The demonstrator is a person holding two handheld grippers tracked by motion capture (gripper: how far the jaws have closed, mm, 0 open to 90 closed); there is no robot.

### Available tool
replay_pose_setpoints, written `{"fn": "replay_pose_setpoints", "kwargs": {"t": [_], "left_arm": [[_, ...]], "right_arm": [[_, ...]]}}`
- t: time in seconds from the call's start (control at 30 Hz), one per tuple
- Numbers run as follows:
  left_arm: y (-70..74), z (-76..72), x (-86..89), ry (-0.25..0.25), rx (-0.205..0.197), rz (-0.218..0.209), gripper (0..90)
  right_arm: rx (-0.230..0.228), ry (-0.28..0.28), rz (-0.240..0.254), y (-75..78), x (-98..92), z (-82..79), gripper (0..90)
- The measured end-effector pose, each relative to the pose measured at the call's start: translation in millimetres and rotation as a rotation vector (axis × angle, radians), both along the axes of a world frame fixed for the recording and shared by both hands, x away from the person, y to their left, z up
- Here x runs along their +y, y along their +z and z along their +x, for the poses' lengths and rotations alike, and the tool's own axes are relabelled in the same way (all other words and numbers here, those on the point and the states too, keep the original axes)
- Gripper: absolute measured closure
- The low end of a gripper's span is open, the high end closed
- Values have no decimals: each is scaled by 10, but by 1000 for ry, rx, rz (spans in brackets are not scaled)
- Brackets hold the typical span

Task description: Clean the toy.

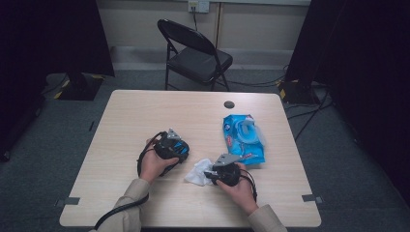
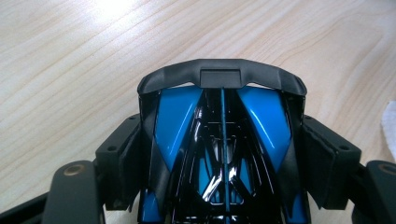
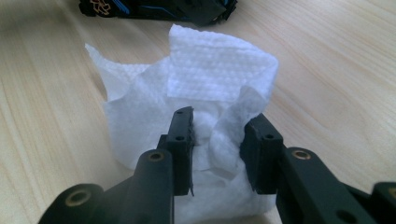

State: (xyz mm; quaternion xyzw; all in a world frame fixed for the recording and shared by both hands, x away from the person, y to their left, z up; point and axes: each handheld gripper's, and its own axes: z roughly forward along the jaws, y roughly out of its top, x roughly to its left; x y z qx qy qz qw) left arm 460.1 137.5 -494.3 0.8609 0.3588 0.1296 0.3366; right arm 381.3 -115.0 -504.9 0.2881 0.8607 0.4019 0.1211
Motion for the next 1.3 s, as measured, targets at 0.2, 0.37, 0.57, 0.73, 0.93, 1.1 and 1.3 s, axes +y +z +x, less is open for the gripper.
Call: {"fn": "replay_pose_setpoints", "kwargs": {"t": [0.2,0.37,0.57,0.73,0.93,1.1,1.3], "left_arm": [[102,-44,49,-9,-4,-28,256],[180,-108,97,-13,-37,-49,256],[319,-187,157,-38,-53,-91,256],[424,-276,193,-54,-69,-110,256],[526,-372,261,-71,-79,-155,256],[585,-425,335,-75,-86,-180,256],[615,-505,387,-91,-86,-206,256]], "right_arm": [[0,-4,6,-4,-7,5,693],[3,-10,4,0,-7,9,718],[2,-15,-9,10,-2,21,762],[3,-26,-14,16,5,26,803],[12,-46,-17,24,20,27,830],[48,-49,15,23,-10,64,841],[60,-44,57,104,-28,83,848]]}}
